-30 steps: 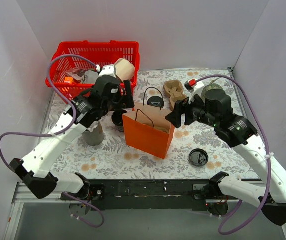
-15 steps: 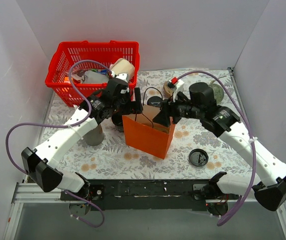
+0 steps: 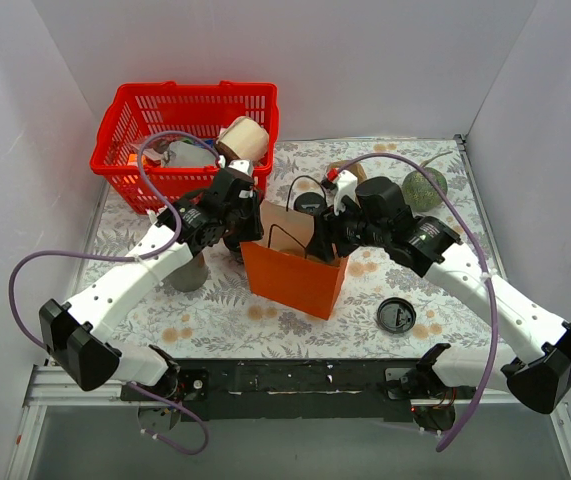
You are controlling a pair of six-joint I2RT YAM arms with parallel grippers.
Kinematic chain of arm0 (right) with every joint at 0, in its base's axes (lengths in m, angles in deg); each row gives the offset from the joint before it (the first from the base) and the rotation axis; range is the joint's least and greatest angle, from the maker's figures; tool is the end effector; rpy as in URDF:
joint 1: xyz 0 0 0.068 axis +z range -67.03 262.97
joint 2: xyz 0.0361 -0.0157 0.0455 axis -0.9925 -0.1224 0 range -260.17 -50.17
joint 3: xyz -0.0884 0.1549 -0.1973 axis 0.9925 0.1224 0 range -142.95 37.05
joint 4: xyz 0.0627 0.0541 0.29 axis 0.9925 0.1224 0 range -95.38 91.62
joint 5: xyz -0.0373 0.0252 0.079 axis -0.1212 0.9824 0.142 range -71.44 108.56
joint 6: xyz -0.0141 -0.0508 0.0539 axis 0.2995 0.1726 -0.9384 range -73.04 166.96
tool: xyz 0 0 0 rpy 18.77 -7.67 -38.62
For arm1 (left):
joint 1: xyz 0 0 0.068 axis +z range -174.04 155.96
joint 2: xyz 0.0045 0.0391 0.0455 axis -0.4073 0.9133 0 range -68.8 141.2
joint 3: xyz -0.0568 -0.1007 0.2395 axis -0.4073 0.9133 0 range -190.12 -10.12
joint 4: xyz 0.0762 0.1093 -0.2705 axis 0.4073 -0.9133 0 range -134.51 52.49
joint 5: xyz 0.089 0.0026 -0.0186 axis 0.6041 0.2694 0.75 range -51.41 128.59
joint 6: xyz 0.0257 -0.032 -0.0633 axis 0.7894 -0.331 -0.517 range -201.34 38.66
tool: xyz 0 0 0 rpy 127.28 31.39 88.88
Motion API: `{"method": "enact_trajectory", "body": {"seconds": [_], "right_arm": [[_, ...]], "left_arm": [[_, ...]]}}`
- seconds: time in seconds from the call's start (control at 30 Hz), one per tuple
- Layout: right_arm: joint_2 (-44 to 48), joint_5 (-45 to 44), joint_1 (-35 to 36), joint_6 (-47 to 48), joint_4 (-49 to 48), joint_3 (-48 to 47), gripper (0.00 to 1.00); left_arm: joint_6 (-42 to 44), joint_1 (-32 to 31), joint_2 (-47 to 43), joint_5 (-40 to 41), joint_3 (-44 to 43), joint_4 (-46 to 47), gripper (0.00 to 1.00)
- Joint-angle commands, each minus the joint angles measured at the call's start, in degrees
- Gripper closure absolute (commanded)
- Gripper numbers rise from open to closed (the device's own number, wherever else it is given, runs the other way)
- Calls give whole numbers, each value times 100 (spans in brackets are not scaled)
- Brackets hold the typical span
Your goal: Pack the takeout coffee
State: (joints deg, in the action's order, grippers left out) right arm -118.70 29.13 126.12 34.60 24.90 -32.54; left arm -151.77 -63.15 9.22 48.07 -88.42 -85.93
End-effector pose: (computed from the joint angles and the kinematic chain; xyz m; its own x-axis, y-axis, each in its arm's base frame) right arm 0.2337 0.2352 0.3512 -0.5167 -0.1960 -0.8334 -0.6946 0.6651 0.2742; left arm 0.2743 -0.2096 0.3243 -0.6996 -0.6290 -0.3390 -0.3646 0.7222 -0.5877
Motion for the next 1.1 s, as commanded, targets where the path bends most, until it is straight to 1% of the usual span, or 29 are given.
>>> {"method": "enact_trajectory", "body": {"seconds": [0.0, 0.03, 0.07, 0.33, 0.67, 0.8, 0.9, 0.97, 1.07], "right_arm": [[235, -546, 17, -117, 188, 155, 38], [235, -617, 17, -144, 215, 164, 38], [261, -739, 17, -153, 276, 164, 38], [349, -1452, 17, -267, 478, 173, 37], [402, -1575, 26, -197, 566, 199, 36], [411, -1637, 17, -170, 672, 77, 35], [385, -1874, 17, -144, 873, -178, 35], [341, -2075, 9, -153, 1084, -415, 34], [244, -2295, 0, -153, 1286, -670, 33]], "left_arm": [[56, 18, -234, 11, 52, -35, 78], [39, 18, -226, -7, 78, -27, 80], [39, 18, -243, -16, 87, -27, 86], [65, 9, -436, -270, 34, 34, 100], [47, 9, -586, -534, 105, 298, 100], [-75, 9, -568, -605, 78, 307, 100], [-207, 9, -481, -718, -158, 124, 100], [-295, 9, -428, -938, -308, 79, 100], [-365, 9, -419, -1543, -405, 79, 100]]}}
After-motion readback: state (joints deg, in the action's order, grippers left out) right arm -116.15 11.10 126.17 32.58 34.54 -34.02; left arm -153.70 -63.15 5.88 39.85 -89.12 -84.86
